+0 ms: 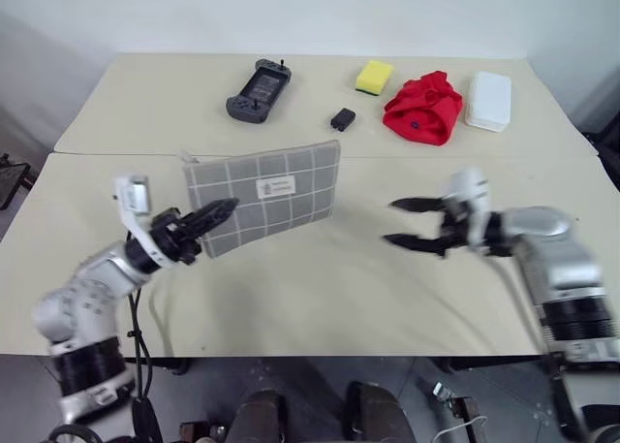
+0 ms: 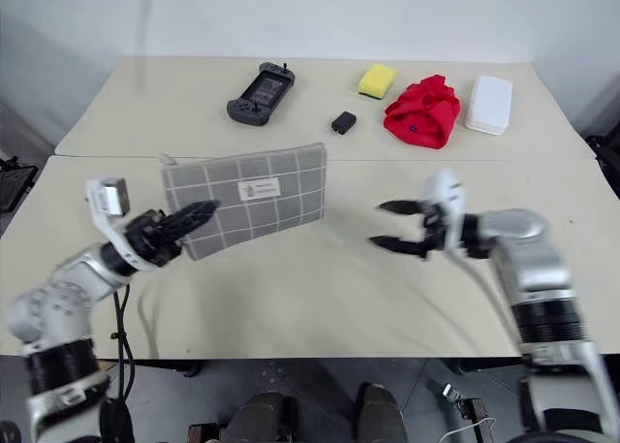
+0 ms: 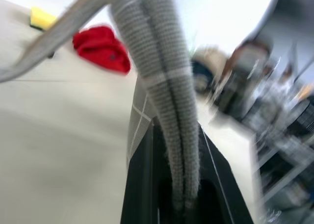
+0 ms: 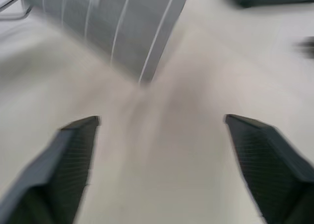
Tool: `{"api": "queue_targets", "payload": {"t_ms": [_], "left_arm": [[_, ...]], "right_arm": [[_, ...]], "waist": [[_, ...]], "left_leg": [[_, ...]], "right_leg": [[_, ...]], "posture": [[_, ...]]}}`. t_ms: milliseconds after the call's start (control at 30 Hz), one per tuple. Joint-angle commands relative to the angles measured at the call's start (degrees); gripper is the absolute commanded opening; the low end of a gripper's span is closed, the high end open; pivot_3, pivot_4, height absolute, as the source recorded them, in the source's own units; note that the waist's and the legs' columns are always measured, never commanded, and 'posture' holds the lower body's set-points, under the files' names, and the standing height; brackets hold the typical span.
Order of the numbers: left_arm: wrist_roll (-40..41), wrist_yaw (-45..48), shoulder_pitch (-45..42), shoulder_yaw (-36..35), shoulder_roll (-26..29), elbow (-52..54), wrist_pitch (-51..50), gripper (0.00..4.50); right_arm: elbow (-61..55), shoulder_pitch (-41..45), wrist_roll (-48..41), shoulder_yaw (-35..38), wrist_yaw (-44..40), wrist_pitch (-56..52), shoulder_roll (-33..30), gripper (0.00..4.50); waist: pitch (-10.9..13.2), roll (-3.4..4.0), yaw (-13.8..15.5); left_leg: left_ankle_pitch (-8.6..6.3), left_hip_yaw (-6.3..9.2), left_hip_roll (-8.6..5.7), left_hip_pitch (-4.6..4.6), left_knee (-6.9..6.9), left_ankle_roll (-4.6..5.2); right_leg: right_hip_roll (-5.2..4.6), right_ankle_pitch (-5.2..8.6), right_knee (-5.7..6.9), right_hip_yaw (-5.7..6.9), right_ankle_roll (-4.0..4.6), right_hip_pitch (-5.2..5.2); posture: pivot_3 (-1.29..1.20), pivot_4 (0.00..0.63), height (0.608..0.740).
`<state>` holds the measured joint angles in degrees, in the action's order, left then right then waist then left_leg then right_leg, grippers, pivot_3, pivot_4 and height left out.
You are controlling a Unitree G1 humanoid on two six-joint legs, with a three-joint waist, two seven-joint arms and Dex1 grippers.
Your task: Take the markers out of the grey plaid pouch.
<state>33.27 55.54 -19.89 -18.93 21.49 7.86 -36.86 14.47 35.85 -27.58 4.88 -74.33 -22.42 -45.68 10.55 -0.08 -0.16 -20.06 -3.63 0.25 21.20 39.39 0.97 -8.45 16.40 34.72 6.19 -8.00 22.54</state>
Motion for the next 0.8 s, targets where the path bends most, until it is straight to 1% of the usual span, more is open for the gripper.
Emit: {"api": "queue_targets", "payload": {"t_ms": [33, 67, 100, 167, 200, 233, 300, 367, 433, 500, 567, 700, 733, 800], "left_arm": [[-8.66, 2.65, -1.87, 8.68, -2.45, -4.4, 19.22, 0.0], [-11.0, 3.5, -2.39, 11.24, -2.93, -6.97, 23.72, 0.0], [-15.0, 4.29, -2.83, 14.43, -3.07, -10.46, 31.07, 0.0], [-20.2, 5.12, -3.88, 18.93, -3.72, -16.24, 42.3, 0.0], [-23.11, 3.74, -4.96, 20.49, -4.55, -19.58, 49.2, 0.0], [-24.61, 2.35, -5.91, 21.2, -5.47, -21.98, 53.94, 0.0], [-26.02, -0.59, -7.36, 21.41, -7.12, -25.58, 60.4, 0.0], [-26.43, -1.19, -7.85, 21.98, -7.61, -27.72, 63.99, 0.0], [-27.43, -2.81, -8.19, 22.45, -7.9, -29.34, 67.51, 0.0], [-29.77, -5.51, -8.16, 22.95, -8.04, -30.64, 72.48, 0.0], [-31.49, -7.8, -7.97, 23.16, -7.91, -31.2, 75.84, 0.0], [-36.61, -13.98, -7.5, 23.38, -7.01, -31.46, 81.07, 0.0], [-39.57, -16.5, -7.46, 23.43, -6.39, -31.64, 82.35, 0.0], [-42.04, -19.84, -7.28, 23.57, -6.05, -32.01, 83.5, 0.0]], "right_arm": [[1.38, 3.85, -5.2, 1.43, -4.06, -12.21, -4.11, 4.46], [2.25, 5.59, -6.48, 1.72, -4.53, -16.49, -5.36, 4.46], [3.42, 7.38, -6.74, 1.75, -4.1, -19.56, -6.23, 4.46], [4.65, 10.6, -7.01, 1.05, -3.64, -24.71, -7.23, 4.46], [4.47, 12.52, -8.3, 0.84, -3.32, -28.93, -7.34, 4.46], [4.24, 14.63, -9.89, 0.85, -2.35, -33.96, -6.97, 4.46], [2.49, 17.43, -10.77, -0.52, -0.33, -40.29, -6.07, 4.46], [0.48, 18.98, -11.91, -1.6, 0.88, -44.69, -4.66, 4.46], [-0.03, 20.75, -13.78, -1.6, 2.96, -51.27, -3.12, 4.46], [-2.7, 21.48, -17.33, -2.52, 3.55, -58.84, -1.04, 4.46], [-5.16, 20.87, -18.82, -2.87, 5.33, -62.4, 1.02, 4.46], [-5.88, 20.12, -20.63, 0.05, 10.58, -68.95, 5.2, 4.46], [-6.21, 19.82, -21.33, 0.35, 11.58, -69.64, 5.92, 4.46], [-6.81, 19.06, -23.41, 0.27, 13.35, -70.08, 6.87, 4.46]], "waist": [[0.0, 0.01, -0.03], [0.0, 0.03, 0.11], [0.01, 0.04, 0.11], [0.01, 0.04, 0.13], [0.01, 0.05, 0.15], [0.01, 0.05, 0.18], [0.01, 0.04, 0.2], [0.01, 0.04, 0.12], [0.01, 0.04, 0.18], [0.01, 0.04, 0.22], [0.01, 0.04, 0.24], [0.01, 0.05, 0.61], [0.01, 0.05, 0.77], [0.0, 0.05, 0.95]], "left_leg": [[0.0, -0.12, 0.04, -0.01, -0.01, -0.01], [0.0, -0.14, 0.03, -0.02, 0.0, 0.0], [0.0, -0.16, 0.0, 0.01, 0.01, 0.01], [-0.01, -0.17, -0.01, 0.03, 0.02, 0.04], [-0.01, -0.17, -0.02, 0.04, 0.01, 0.04], [-0.02, -0.16, -0.03, 0.04, 0.01, 0.06], [-0.03, -0.11, -0.02, 0.1, 0.05, 0.07], [-0.04, -0.03, 0.03, 0.2, 0.15, 0.08], [-0.04, 0.04, 0.32, 0.21, 0.15, 0.07], [-0.05, 0.0, 0.31, 0.26, 0.19, 0.09], [-0.07, 0.08, 0.32, 0.29, 0.24, 0.12], [-0.09, 0.13, 0.29, 0.42, 0.37, 0.14], [-0.09, 0.12, 0.28, 0.47, 0.43, 0.16], [-0.12, 0.12, 0.28, 0.49, 0.49, 0.19]], "right_leg": [[0.02, 0.0, 0.0, 0.0, 0.0, 0.0], [0.01, 0.0, 0.01, -0.01, 0.0, 0.0], [-0.01, -0.01, 0.01, -0.01, 0.0, 0.02], [-0.04, -0.01, 0.0, 0.0, -0.01, 0.04], [-0.05, -0.01, -0.01, 0.01, -0.01, 0.05], [-0.06, -0.01, -0.02, 0.03, -0.01, 0.05], [-0.11, -0.04, -0.02, 0.03, -0.04, 0.09], [-0.1, -0.04, 0.01, 0.09, -0.04, 0.13], [-0.09, -0.04, 0.01, 0.09, -0.04, 0.16], [-0.1, -0.05, 0.03, 0.1, -0.05, 0.16], [-0.1, -0.05, 0.06, 0.11, -0.06, 0.19], [-0.11, -0.07, 0.08, 0.17, -0.08, 0.22], [-0.11, -0.08, 0.08, 0.2, -0.09, 0.22], [-0.11, -0.08, 0.08, 0.22, -0.09, 0.22]], "posture": [[0.0, 0.15, 0.74], [0.0, 0.15, 0.74], [0.0, 0.15, 0.74], [0.0, 0.15, 0.74], [0.0, 0.15, 0.74], [0.0, 0.15, 0.74], [0.0, 0.15, 0.74], [0.0, 0.15, 0.74], [0.0, 0.15, 0.74], [0.0, 0.15, 0.74], [0.0, 0.15, 0.74], [0.0, 0.15, 0.74], [0.0, 0.15, 0.74], [0.0, 0.15, 0.74]]}}
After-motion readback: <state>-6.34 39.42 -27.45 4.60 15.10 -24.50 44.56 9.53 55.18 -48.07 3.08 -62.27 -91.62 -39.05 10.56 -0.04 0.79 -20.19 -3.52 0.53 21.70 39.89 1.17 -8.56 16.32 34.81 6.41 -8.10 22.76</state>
